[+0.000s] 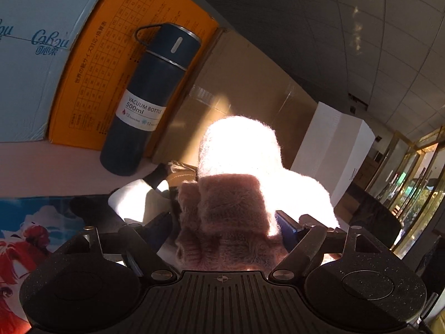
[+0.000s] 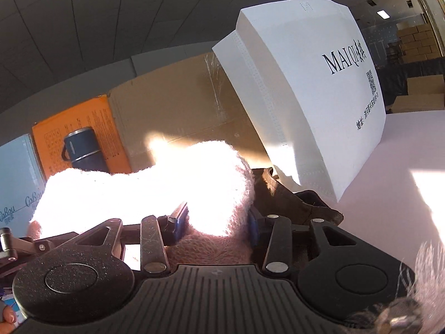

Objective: Fold clothes
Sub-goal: 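Carry the pink sweater bundle with both grippers onto the dark brown garment stack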

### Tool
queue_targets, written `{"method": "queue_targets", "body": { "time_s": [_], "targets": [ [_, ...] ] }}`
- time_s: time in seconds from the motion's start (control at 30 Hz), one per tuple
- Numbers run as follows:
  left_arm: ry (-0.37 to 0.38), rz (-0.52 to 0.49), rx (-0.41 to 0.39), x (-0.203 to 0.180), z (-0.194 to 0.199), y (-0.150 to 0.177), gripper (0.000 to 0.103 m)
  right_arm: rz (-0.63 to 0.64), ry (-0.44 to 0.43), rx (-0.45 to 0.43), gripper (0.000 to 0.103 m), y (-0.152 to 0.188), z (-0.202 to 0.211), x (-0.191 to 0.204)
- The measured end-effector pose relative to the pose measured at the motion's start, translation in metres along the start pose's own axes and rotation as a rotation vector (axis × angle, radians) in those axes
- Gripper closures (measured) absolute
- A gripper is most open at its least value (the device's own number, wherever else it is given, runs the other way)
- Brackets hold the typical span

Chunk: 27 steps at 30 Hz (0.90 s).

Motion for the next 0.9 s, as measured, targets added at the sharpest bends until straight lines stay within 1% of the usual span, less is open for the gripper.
{"method": "queue_targets", "body": {
  "time_s": [0.03,0.07,0.13,0.17,0.2,0.27,0.33,0.43,0.5,0.57,0.7,0.8,0.9],
  "targets": [
    [-0.005,0.012,-0.014,0.003,0.003,-0.001,0.019,0.012,0.017,0.003,0.056,0.001,-0.002,0.000],
    [-0.026,0.016,-0.030,0.005,0.005,-0.002,0.019,0.003,0.025,0.010,0.053,0.001,-0.003,-0.002],
    [-0.094,0.010,-0.036,0.008,0.006,-0.001,0.018,-0.013,0.038,0.024,0.040,0.002,-0.006,-0.005],
    [-0.136,-0.002,-0.019,0.009,0.004,0.000,0.017,-0.011,0.042,0.035,0.036,0.002,-0.008,-0.005],
    [-0.163,-0.020,-0.002,0.009,0.001,0.002,0.013,-0.010,0.046,0.045,0.035,0.002,-0.010,-0.004],
    [-0.205,-0.060,0.022,0.009,-0.006,0.006,0.009,-0.006,0.054,0.065,0.034,0.003,-0.014,-0.004],
    [-0.206,-0.069,0.015,0.009,-0.005,0.007,0.008,0.001,0.058,0.067,0.034,0.002,-0.015,-0.002],
    [-0.179,-0.013,0.013,0.015,-0.001,0.005,0.006,-0.025,0.044,0.076,0.032,0.002,-0.017,-0.007],
    [-0.177,0.018,0.004,0.018,0.000,0.005,0.003,-0.062,0.020,0.060,0.028,0.001,-0.015,-0.011],
    [-0.191,0.024,-0.020,0.019,0.003,0.006,0.003,-0.102,-0.003,0.031,0.016,0.000,-0.010,-0.016],
    [-0.190,0.013,-0.072,0.014,0.009,0.006,0.003,-0.184,-0.037,-0.040,0.015,-0.001,0.001,-0.029],
    [-0.195,-0.008,-0.119,0.010,0.015,0.004,0.003,-0.246,-0.035,-0.074,0.013,-0.002,0.005,-0.038],
    [-0.197,-0.011,-0.166,0.005,0.024,0.000,0.003,-0.289,-0.044,-0.063,0.011,-0.002,0.002,-0.045]
  ]
}}
Point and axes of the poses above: each gripper's, at about its wrist camera, not at the fingertips, and z roughly against the way its jaws point, x to its left, y to its underside, the point moved 1 cm from there along -z, roughly the way its jaws point, and after that the axes turned 9 degrees about y, right-handed, at the moved point
